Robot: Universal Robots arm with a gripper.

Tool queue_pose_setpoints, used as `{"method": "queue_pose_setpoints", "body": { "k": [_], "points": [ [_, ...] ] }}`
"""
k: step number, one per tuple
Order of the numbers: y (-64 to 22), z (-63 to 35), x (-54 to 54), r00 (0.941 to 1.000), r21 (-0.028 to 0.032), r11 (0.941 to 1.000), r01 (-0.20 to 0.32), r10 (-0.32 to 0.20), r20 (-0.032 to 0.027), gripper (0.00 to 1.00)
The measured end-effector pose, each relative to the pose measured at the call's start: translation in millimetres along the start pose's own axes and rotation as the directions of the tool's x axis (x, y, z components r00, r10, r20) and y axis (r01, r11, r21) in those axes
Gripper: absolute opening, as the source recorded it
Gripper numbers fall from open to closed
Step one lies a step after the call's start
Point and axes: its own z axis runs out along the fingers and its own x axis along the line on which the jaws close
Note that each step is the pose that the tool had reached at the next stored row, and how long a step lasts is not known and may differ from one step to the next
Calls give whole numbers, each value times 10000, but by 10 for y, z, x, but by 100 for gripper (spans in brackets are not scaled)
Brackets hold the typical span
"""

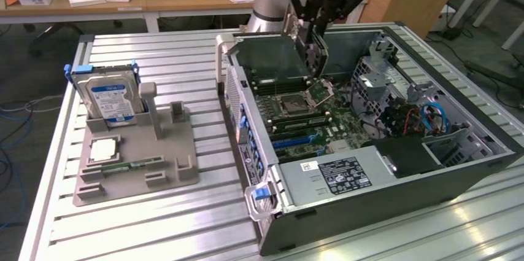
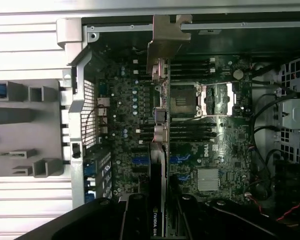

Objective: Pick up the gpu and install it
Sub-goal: 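Pick up the gpu and move the gpu toward the slot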

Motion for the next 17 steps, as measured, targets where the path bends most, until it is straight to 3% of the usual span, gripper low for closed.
{"method": "queue_pose_setpoints", "body": {
  "k": [8, 17],
  "points": [
    [11, 7, -244, 10000, 9, 10000, 1, -1, 1, 26],
    [14, 9, -307, 9999, 12, 9999, 104, -104, -1, 26]
  ]
}}
